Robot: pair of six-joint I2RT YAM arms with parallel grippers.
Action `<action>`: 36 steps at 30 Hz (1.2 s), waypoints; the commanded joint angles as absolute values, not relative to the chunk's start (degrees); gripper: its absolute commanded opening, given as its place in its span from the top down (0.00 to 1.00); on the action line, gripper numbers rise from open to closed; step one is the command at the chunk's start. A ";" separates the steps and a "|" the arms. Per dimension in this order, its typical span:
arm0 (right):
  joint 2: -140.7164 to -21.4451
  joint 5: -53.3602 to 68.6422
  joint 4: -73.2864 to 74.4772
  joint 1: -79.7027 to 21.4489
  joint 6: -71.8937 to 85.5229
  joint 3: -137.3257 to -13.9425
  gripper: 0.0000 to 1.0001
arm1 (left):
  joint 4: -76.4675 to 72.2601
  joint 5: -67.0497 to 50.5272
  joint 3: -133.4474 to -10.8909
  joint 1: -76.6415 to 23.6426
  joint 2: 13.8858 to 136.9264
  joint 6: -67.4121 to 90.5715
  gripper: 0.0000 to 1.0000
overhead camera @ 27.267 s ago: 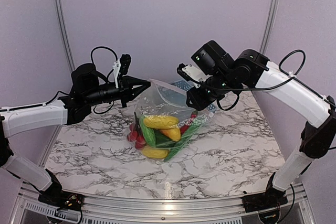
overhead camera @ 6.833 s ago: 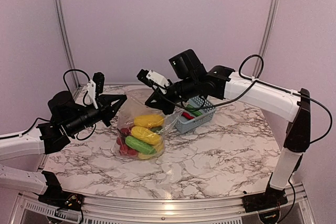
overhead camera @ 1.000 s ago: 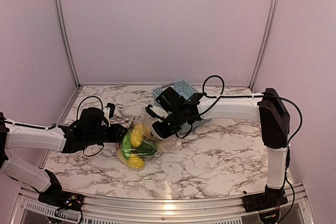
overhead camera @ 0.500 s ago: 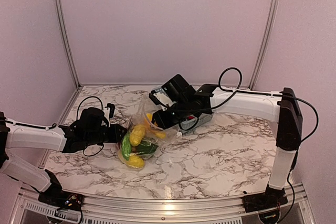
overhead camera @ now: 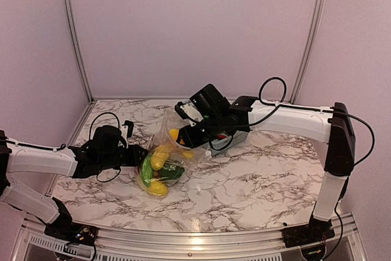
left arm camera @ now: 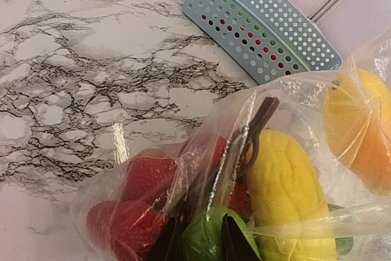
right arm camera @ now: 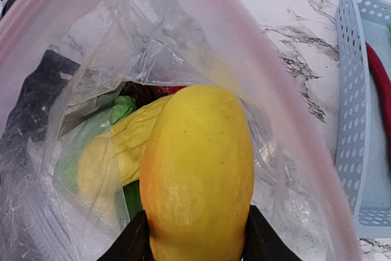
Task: Open the zip-top bag and remove the fake food
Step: Pick up the fake fruit from the zipper food storage bag.
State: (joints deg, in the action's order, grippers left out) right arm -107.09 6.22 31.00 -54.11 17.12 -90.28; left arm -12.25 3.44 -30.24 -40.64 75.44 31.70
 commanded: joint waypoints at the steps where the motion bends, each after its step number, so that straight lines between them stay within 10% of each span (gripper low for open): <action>1: -104.60 4.85 32.44 -54.41 17.53 -90.62 0.73 | -7.65 4.23 -28.61 -40.00 76.95 30.73 0.76; 36: -101.13 3.42 34.94 -54.86 16.74 -91.93 0.72 | -7.76 3.96 -28.39 -40.03 76.98 30.81 0.76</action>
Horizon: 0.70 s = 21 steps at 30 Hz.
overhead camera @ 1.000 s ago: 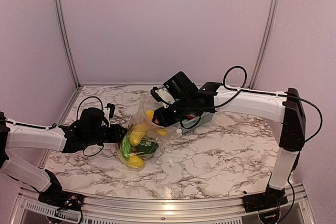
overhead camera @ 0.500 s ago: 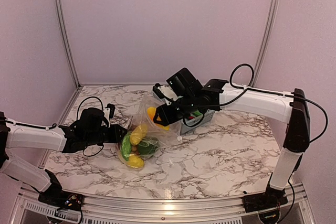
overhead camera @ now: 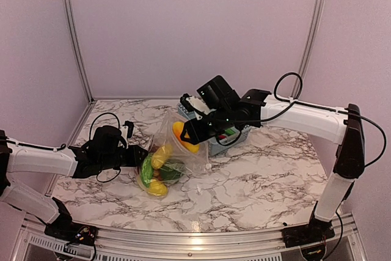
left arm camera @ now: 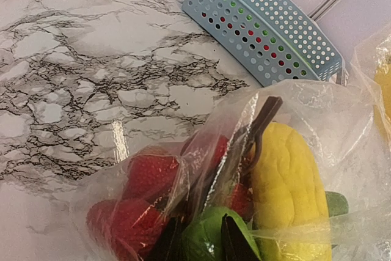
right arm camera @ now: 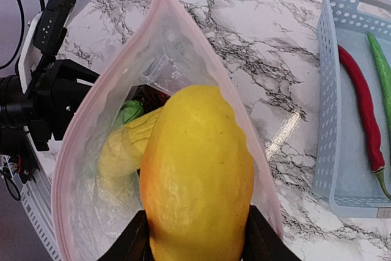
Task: Open the zip-top bag and remove the fake food
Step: Pick up the fake fruit from the zipper food storage bag.
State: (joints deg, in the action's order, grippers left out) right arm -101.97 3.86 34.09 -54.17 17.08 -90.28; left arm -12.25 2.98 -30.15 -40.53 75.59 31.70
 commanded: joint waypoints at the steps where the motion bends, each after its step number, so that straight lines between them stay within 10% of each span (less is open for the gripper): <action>1: -101.29 3.23 34.96 -54.91 16.76 -91.93 0.72 | -7.75 3.98 -28.39 -40.00 76.93 30.84 0.76; 21: -96.69 3.15 37.85 -55.16 16.17 -93.27 0.73 | -7.34 4.26 -28.50 -39.99 76.83 30.73 0.76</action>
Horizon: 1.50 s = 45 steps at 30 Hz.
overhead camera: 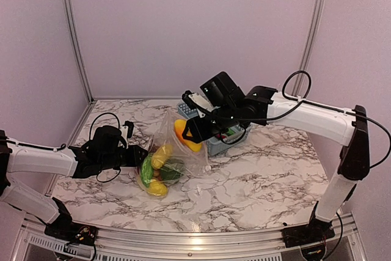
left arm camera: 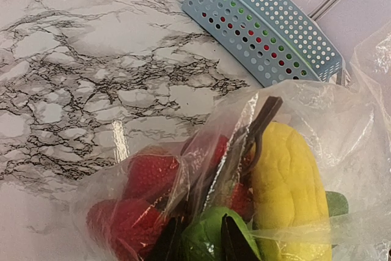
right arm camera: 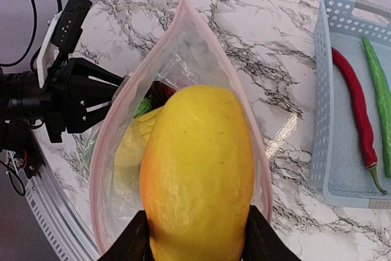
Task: Open the zip-top bag and remove the fake food
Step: Pick up the fake fruit from the zipper food storage bag, then place the fake fruit in the bin.
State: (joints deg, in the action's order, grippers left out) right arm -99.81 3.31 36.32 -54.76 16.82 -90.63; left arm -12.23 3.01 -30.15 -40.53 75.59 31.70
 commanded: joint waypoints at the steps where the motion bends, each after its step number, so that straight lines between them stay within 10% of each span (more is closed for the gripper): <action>1: -96.25 3.21 37.94 -55.13 16.17 -93.25 0.73 | -7.30 4.27 -28.44 -39.99 76.81 30.76 0.76; 45: -112.31 -2.47 19.26 -32.98 9.54 -92.66 0.75 | -5.49 4.51 -29.34 -39.99 74.67 30.03 0.76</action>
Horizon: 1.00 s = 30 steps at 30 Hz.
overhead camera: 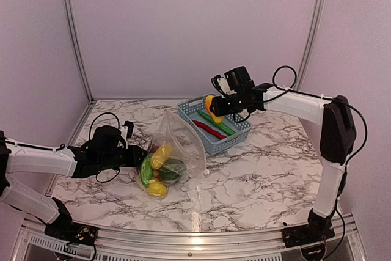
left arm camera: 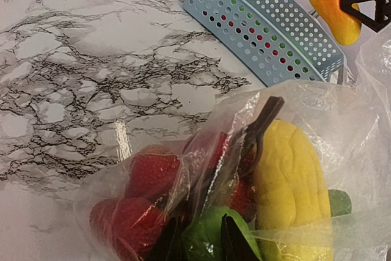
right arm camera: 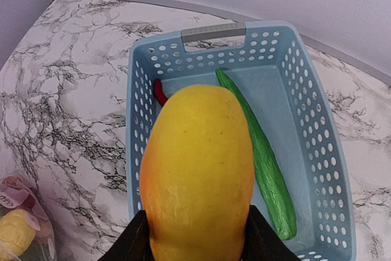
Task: Open the zip-top bag and remove the fake food
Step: Place the fake fruit in the bin.
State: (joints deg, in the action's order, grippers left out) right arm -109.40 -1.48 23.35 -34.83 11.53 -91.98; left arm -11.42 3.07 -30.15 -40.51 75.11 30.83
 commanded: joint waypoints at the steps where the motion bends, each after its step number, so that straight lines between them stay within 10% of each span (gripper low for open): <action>1: -113.15 -2.20 19.04 -32.58 9.44 -92.64 0.75 | -5.27 4.49 -29.43 -39.99 74.56 29.91 0.76; 12: -121.49 -3.92 16.31 -31.39 5.12 -94.66 0.72 | -4.66 4.78 -28.99 -39.99 73.30 30.32 0.76; 30: -121.17 -4.82 22.57 -31.29 5.27 -99.70 0.29 | -5.83 4.66 -28.65 -40.01 73.96 30.47 0.76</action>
State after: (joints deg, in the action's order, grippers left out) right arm -124.27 -4.36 19.31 -31.75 4.75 -96.95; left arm -9.43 3.53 -30.13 -40.42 73.78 30.83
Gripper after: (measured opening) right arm 0.663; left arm 0.236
